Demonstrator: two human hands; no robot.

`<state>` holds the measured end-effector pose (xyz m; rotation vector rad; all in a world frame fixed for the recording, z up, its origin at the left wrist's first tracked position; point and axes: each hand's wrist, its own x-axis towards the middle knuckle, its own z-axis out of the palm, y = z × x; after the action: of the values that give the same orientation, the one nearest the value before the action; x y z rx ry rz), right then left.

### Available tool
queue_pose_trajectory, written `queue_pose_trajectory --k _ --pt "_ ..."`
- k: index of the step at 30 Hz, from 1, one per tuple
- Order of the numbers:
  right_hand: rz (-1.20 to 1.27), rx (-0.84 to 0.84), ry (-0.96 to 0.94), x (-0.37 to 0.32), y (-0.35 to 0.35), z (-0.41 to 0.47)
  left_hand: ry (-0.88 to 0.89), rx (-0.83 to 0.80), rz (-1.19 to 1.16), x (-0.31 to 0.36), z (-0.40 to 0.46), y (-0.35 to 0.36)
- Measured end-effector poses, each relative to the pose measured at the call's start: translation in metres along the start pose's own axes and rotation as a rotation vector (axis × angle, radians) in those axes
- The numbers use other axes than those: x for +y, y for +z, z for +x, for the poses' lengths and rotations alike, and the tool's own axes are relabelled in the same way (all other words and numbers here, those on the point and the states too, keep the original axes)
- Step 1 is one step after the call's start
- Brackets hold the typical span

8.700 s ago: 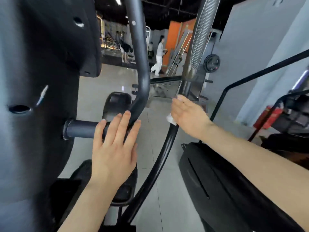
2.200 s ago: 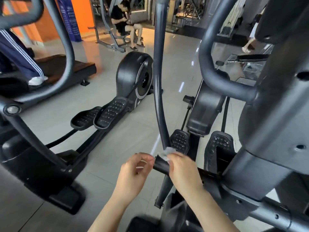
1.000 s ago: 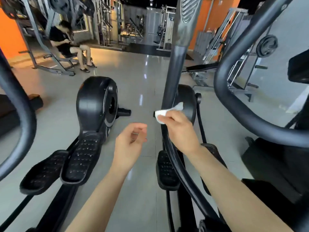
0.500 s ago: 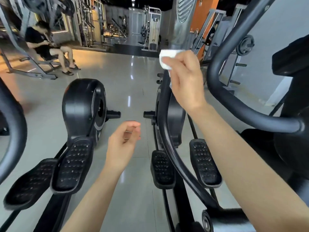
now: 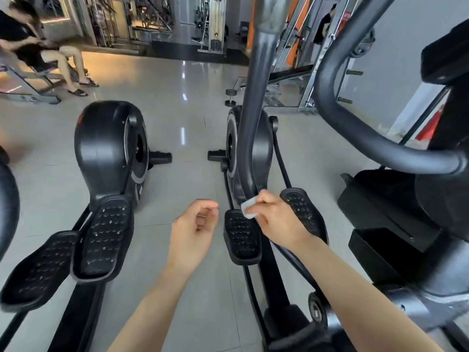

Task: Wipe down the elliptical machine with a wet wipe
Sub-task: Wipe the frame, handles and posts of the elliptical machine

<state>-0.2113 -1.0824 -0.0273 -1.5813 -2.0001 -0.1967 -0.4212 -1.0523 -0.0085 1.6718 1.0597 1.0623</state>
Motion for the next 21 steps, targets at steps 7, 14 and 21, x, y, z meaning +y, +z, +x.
queue_pose_trajectory --k 7,14,21 --pt "-0.105 0.336 -0.025 -0.036 -0.038 0.009 0.024 -0.007 -0.033 -0.002 -0.01 -0.003" --pt "-0.445 0.236 -0.236 -0.013 -0.015 0.074 0.002 0.023 -0.069 -0.01 -0.009 -0.017" --pt "-0.514 -0.017 -0.243 -0.006 0.019 0.011 -0.026 0.012 -0.079 -0.024 -0.011 -0.023"
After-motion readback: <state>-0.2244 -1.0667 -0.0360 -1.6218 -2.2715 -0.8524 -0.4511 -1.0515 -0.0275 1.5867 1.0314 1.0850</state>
